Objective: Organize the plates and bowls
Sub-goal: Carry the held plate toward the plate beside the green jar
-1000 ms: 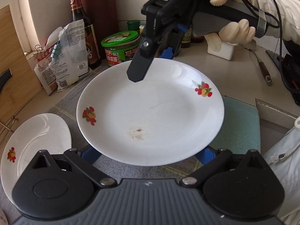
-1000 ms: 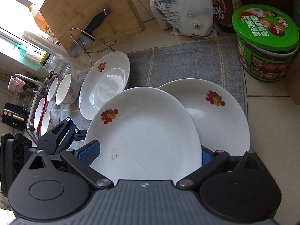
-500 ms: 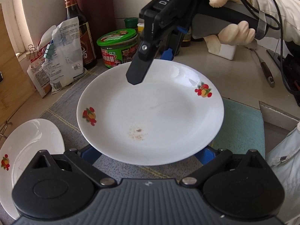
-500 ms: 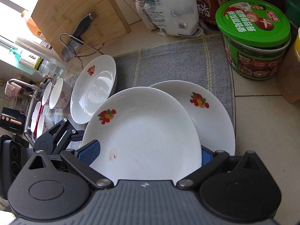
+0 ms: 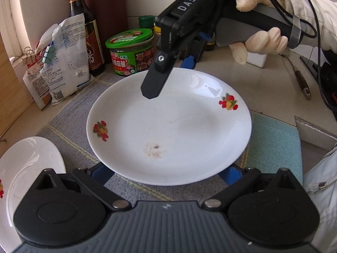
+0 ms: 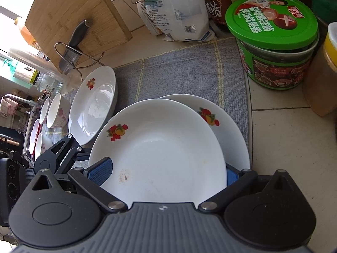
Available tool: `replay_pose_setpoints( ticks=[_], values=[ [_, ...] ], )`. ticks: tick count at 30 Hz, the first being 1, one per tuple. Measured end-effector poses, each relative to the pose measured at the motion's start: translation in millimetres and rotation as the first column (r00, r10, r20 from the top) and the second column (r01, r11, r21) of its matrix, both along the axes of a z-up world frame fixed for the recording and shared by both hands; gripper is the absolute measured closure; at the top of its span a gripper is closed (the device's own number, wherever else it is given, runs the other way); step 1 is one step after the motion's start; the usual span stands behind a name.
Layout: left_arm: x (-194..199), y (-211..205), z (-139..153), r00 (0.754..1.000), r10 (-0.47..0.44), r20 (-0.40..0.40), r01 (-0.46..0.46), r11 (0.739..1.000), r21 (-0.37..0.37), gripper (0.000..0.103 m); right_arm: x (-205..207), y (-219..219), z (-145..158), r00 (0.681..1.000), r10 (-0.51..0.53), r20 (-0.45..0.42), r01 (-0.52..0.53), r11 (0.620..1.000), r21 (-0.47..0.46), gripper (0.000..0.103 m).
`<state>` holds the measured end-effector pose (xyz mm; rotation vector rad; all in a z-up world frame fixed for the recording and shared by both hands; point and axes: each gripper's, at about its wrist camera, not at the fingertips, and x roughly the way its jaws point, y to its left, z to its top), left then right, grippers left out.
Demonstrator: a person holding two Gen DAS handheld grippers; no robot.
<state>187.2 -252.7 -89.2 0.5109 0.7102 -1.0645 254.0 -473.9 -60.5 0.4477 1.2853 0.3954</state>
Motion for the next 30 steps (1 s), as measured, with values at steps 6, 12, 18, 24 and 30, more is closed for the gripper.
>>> replay_pose_setpoints(
  ticks=[6, 12, 18, 24, 30],
  values=[
    [2.1, -0.1, -1.3, 1.0, 0.002, -0.008, -0.002, 1.0, 0.003, 0.002, 1.0, 2.0, -3.2, 1.0, 0.008, 0.0, -0.008, 1.0, -0.017, 0.0],
    [2.3, -0.3, -1.5, 1.0, 0.002, -0.011, -0.002, 1.0, 0.003, 0.002, 1.3, 3.0, -7.6, 1.0, 0.008, -0.01, -0.008, 1.0, -0.027, 0.0],
    [2.8, 0.0, -1.4, 1.0, 0.004, -0.012, -0.004, 1.0, 0.001, 0.002, 0.6, 6.3, -6.2, 1.0, 0.012, -0.004, -0.013, 0.998, -0.054, 0.0],
    [2.7, 0.4, 0.6, 1.0, 0.008, -0.01, -0.008, 1.0, 0.003, 0.002, -1.9, 6.5, -4.1, 1.0, 0.002, 0.002, -0.002, 0.997, -0.071, 0.0],
    [2.1, 2.0, 3.0, 1.0, 0.021, -0.008, -0.021, 1.0, 0.002, 0.002, -7.0, 2.2, -1.0, 1.0, -0.018, 0.005, 0.019, 0.996, -0.082, 0.0]
  ],
)
